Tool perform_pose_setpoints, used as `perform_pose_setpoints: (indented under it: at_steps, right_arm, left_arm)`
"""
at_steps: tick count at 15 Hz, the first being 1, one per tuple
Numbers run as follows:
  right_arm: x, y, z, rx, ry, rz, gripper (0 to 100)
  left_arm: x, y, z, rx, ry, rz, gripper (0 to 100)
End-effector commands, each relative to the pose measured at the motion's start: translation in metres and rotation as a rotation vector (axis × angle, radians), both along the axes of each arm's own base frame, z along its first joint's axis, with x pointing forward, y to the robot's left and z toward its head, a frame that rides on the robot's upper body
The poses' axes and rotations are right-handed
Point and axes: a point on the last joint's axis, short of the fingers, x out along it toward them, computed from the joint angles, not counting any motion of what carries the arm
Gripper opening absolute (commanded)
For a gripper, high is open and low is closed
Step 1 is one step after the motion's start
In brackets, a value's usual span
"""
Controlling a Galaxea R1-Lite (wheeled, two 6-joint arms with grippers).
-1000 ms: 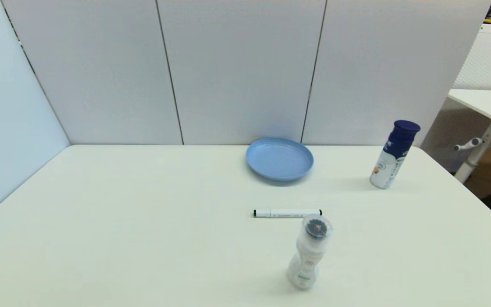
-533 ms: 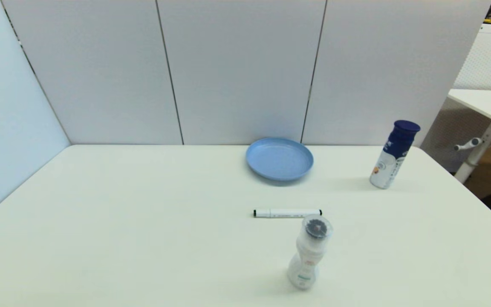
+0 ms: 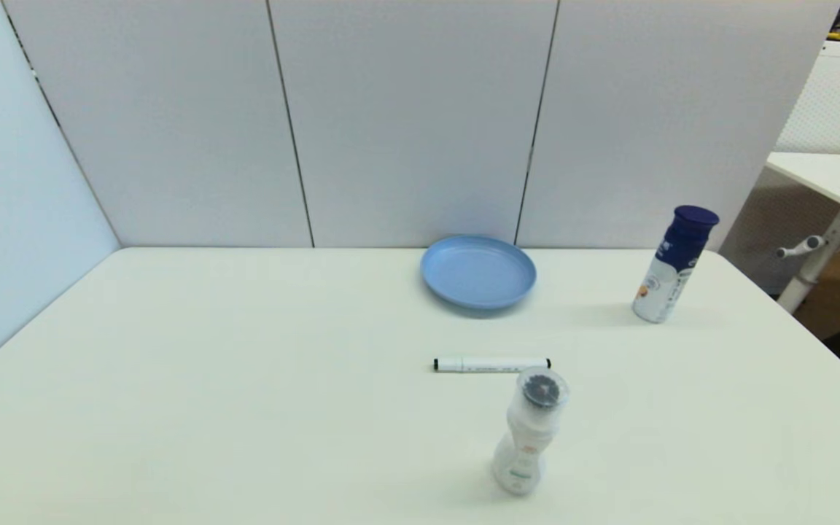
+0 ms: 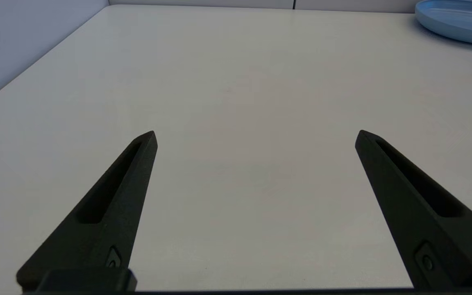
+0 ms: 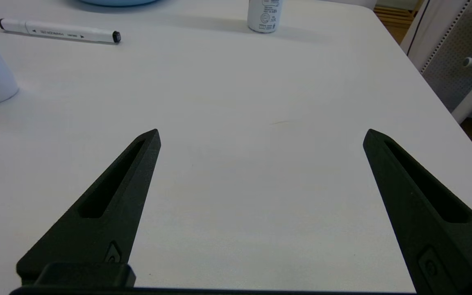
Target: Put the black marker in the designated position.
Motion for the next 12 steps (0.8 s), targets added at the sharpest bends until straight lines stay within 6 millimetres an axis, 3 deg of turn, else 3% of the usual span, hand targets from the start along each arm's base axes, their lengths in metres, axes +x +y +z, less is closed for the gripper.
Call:
perform_pose_setpoints:
  at_steps: [1,12]
  right_arm:
    - [-0.0001,0.0,-0.0001,0.001,-0.001,0.001,100]
    - [-0.0001,0.0,0.0,0.005,-0.002,0.001,100]
  left_arm:
    - [0.0002,0.0,0.0002,0.0,0.002,-0.001,100]
    - [0.0002,0.0,0.0,0.0,0.004,0.001,100]
